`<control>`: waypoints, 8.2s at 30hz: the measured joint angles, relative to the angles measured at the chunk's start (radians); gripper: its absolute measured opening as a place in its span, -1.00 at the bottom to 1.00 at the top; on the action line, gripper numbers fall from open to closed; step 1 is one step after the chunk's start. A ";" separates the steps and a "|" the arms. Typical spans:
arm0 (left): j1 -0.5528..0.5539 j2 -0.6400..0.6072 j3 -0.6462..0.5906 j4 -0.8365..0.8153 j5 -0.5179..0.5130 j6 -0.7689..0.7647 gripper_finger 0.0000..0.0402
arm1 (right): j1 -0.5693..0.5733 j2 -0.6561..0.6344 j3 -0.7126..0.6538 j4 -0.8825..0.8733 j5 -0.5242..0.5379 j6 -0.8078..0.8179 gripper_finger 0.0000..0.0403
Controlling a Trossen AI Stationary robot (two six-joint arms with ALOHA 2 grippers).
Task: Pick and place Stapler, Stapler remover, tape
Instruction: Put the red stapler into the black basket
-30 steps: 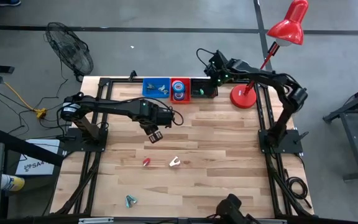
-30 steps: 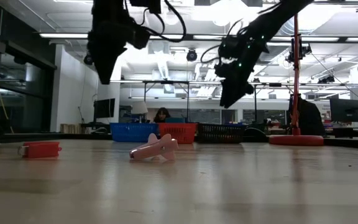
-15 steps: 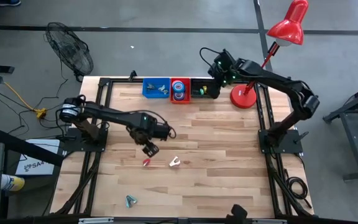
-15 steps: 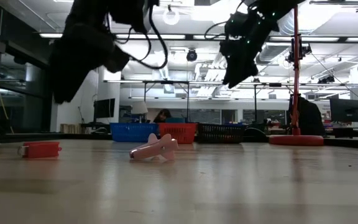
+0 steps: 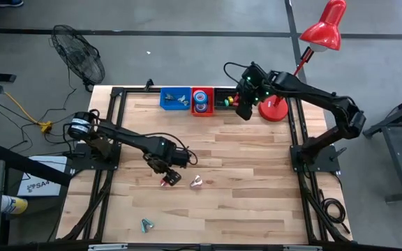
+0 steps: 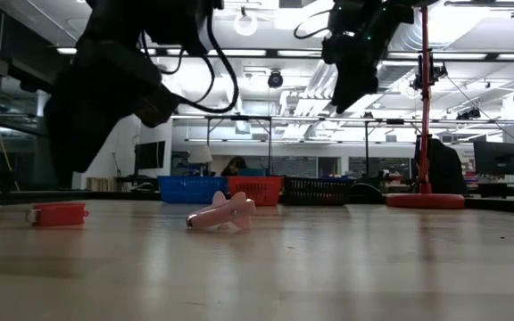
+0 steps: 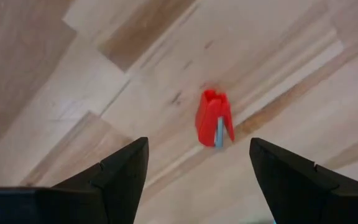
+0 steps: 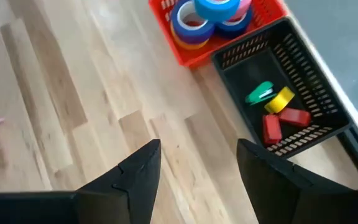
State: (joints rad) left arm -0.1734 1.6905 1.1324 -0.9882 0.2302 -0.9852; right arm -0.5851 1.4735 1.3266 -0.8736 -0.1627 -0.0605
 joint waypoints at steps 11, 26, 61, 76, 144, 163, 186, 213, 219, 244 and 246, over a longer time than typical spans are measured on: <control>-0.033 0.075 0.002 0.076 0.049 -0.015 0.37 | 0.063 -0.002 0.000 -0.023 0.049 0.000 0.00; -0.083 0.184 0.008 0.105 0.062 -0.016 0.37 | 0.072 -0.002 0.000 -0.042 0.045 0.001 0.00; -0.091 0.200 0.014 0.100 -0.055 -0.066 0.37 | 0.076 -0.011 0.000 -0.050 0.040 -0.029 0.00; -0.090 0.200 0.014 0.104 -0.079 -0.077 -0.18 | 0.075 -0.010 0.000 -0.050 0.040 -0.034 0.00; 0.102 0.202 0.774 0.096 -0.688 0.889 -0.57 | 0.411 -0.066 0.000 0.243 -0.078 -0.393 -0.01; 0.101 0.201 0.774 0.127 -0.685 0.910 -0.57 | 0.411 -0.066 0.000 0.183 -0.048 -0.395 -0.28; 0.102 0.201 0.774 0.170 -0.682 0.922 -0.57 | 0.411 -0.066 0.001 0.181 -0.050 -0.394 -0.56; 0.103 0.201 0.774 0.169 -0.684 0.902 -0.56 | 0.411 -0.070 0.001 0.178 -0.002 -0.389 -0.76; 0.100 0.201 0.774 0.160 -0.694 0.910 -0.34 | 0.410 -0.068 0.001 0.169 0.013 -0.372 -0.77; 0.101 0.124 0.775 -0.197 -0.813 0.738 0.12 | 0.134 -0.063 0.000 0.098 0.130 -0.253 -0.78; 0.101 0.124 0.774 -0.200 -0.816 0.726 0.12 | 0.087 -0.060 0.000 0.100 0.129 -0.244 -0.78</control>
State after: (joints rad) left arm -0.0727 1.8149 1.9068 -1.1886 -0.5858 -0.2594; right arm -0.4978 1.4135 1.3262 -0.7734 -0.0342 -0.3048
